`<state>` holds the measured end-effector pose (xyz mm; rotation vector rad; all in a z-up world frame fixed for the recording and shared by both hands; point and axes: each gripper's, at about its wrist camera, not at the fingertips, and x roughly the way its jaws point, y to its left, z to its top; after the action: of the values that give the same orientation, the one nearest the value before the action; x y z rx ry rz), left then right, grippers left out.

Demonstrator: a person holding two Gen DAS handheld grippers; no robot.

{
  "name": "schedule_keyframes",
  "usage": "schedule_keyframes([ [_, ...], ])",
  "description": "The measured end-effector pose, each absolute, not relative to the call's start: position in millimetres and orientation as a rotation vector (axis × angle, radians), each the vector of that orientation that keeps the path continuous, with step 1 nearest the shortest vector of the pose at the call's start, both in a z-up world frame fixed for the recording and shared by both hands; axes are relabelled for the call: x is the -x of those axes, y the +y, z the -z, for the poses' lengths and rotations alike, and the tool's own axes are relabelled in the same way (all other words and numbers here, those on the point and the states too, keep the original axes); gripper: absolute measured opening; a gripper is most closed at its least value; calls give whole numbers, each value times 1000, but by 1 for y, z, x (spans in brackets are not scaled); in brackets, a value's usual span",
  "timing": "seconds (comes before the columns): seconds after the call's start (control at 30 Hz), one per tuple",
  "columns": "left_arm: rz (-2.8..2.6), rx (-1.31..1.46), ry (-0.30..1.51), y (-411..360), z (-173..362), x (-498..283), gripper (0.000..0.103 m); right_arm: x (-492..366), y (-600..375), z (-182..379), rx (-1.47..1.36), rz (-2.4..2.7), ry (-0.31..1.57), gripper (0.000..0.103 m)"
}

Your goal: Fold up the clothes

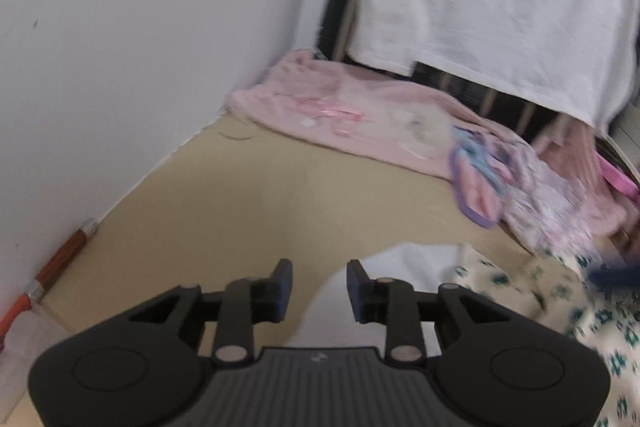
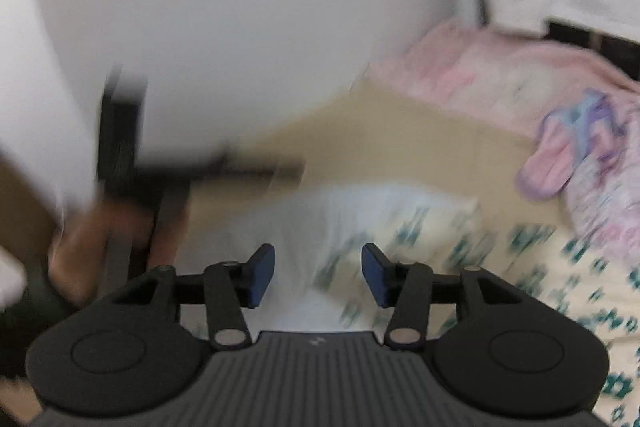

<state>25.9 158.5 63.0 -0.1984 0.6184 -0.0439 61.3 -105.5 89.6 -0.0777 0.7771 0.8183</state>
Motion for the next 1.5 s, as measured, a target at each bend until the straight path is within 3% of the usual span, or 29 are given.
schedule_keyframes([
  [0.13, 122, 164, 617, 143, -69, -9, 34, -133, -94, -79, 72, -625, 858, 48],
  [0.17, 139, 156, 619, 138, -69, -6, 34, -152, -92, -77, 70, -576, 878, 41],
  [0.23, 175, 149, 627, 130, -67, 2, 34, -175, -76, -60, 127, -516, 945, 39],
  [0.33, 221, 152, 642, 123, -61, 11, 34, -192, -56, -38, 227, -475, 1015, 25],
  [0.37, 234, 151, 647, 121, -59, 13, 35, -191, -54, -39, 233, -494, 1005, 9],
  [0.4, 245, 150, 653, 119, -56, 15, 35, -190, -50, -40, 243, -535, 988, 4],
  [0.57, 270, 147, 679, 104, -51, 8, 36, -143, 8, -64, 515, -1066, 563, 3],
  [0.67, 276, 138, 712, 96, -48, -3, 44, -141, 53, -71, 568, -1089, 510, 5],
  [0.7, 253, 142, 724, 97, -46, -7, 45, -143, 64, -71, 598, -1064, 508, 9],
  [0.77, 205, 153, 750, 100, -41, -16, 45, -153, 57, -76, 592, -976, 528, 31],
  [0.83, 178, 171, 777, 108, -36, -24, 45, -162, 31, -88, 533, -897, 528, 45],
  [0.9, 184, 187, 783, 118, -37, -28, 47, -163, -21, -106, 412, -824, 507, 45],
  [0.97, 177, 198, 784, 125, -37, -35, 59, -156, -73, -110, 312, -757, 548, 45],
  [1.1, 156, 218, 795, 133, -36, -57, 63, -116, -141, -82, 219, -681, 673, 44],
  [1.17, 173, 239, 810, 134, -38, -71, 73, -91, -140, -63, 250, -697, 656, 44],
  [1.23, 157, 264, 824, 134, -39, -82, 73, -71, -132, -47, 296, -704, 623, 44],
  [1.3, 141, 289, 846, 137, -42, -88, 73, -71, -114, -36, 362, -635, 607, 39],
  [1.33, 123, 306, 854, 143, -44, -88, 73, -75, -107, -33, 387, -591, 597, 28],
  [1.37, 95, 321, 856, 150, -46, -88, 73, -78, -103, -31, 395, -571, 597, 6],
  [1.5, 18, 353, 881, 171, -49, -97, 72, -80, -100, -25, 388, -643, 680, 3],
])
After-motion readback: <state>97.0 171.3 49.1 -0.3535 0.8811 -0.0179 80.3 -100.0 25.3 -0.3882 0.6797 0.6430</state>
